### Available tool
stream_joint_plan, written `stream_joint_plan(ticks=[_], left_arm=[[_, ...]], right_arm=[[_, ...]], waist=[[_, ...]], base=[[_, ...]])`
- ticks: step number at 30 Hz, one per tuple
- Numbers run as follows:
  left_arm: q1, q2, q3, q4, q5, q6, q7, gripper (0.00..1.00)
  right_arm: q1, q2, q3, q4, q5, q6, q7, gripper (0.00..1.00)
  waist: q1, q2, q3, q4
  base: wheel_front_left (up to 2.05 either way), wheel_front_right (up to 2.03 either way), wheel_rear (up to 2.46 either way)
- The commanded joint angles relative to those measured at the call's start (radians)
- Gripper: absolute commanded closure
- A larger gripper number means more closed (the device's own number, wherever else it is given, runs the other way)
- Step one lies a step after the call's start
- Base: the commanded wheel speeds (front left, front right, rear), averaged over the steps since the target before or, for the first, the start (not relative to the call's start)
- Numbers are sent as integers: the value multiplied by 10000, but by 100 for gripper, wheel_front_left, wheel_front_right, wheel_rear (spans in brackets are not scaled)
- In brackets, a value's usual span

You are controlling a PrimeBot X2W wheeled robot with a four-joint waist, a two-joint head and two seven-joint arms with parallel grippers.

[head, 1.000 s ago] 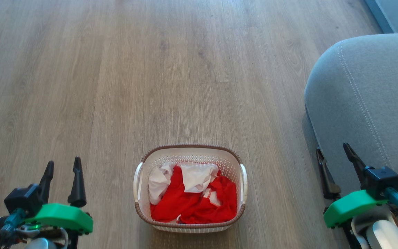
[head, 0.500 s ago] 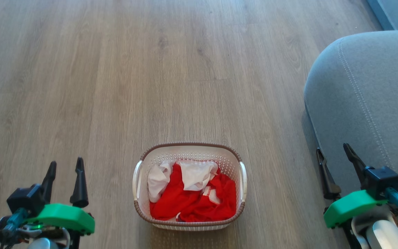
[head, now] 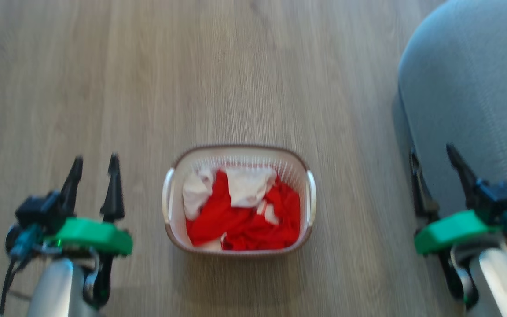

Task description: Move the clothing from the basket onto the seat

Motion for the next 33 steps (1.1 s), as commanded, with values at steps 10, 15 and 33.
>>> stream_joint_plan(ticks=[10,15,33], left_arm=[[-2529,512,-1009,-181,-104,-63,-93,0],[-3647,712,-1947,366,-6,-63,-93,0],[-7296,457,-4181,4842,1035,268,2060,0]], right_arm=[[-1788,485,-308,-966,-477,71,-130,0],[-2259,738,-491,-1259,-567,71,-130,0],[-2917,1412,-609,-1997,-655,71,-130,0]], waist=[[-1,0,3177,-358],[-1,0,4084,-616],[-1,0,6269,-1550]], base=[[0,0,0],[0,0,0],[0,0,0]])
